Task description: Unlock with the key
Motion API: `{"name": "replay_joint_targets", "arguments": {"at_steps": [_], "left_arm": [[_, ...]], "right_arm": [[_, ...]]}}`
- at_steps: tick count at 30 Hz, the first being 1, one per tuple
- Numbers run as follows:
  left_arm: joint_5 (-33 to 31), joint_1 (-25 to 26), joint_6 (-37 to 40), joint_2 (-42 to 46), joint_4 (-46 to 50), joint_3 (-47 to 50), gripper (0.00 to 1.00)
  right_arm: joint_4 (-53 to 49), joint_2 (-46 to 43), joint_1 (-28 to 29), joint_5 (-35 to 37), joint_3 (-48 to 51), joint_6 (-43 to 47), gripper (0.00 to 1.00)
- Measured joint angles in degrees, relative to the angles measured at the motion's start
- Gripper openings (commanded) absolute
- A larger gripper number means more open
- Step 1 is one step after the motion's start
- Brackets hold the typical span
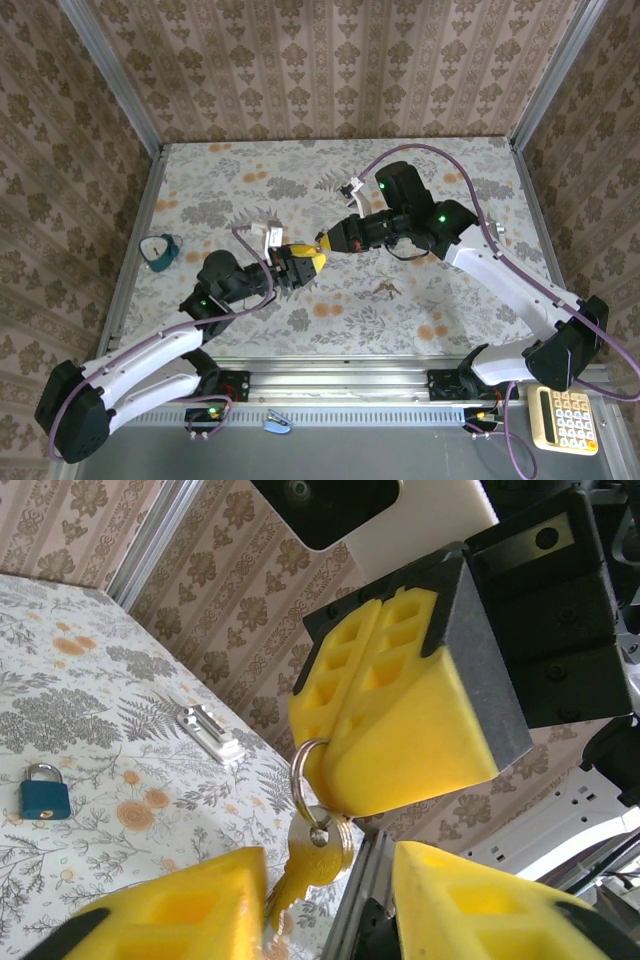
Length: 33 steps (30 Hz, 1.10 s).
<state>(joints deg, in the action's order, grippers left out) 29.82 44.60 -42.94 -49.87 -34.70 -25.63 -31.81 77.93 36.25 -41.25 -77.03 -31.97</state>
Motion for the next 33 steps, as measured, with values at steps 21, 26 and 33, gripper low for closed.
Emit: {"name": "replay_joint_targets", "arguments": {"at_steps": [21, 26, 33], "left_arm": [[-0.96, 0.0, 0.57, 1.62, 2.6, 0.02, 0.47], [-1.31, 0.0, 0.59, 1.62, 2.58, 0.02, 0.52], [-0.9, 0.0, 0.52, 0.96, 2.01, -0.02, 0.41]], "right_arm": [[-0.02, 0.0, -0.11, 0.02, 0.0, 0.0, 0.0], [-0.02, 0.0, -0.11, 0.0, 0.0, 0.0, 0.0], [0.0, 0.0, -0.11, -0.17, 0.0, -0.22, 0.0]]}}
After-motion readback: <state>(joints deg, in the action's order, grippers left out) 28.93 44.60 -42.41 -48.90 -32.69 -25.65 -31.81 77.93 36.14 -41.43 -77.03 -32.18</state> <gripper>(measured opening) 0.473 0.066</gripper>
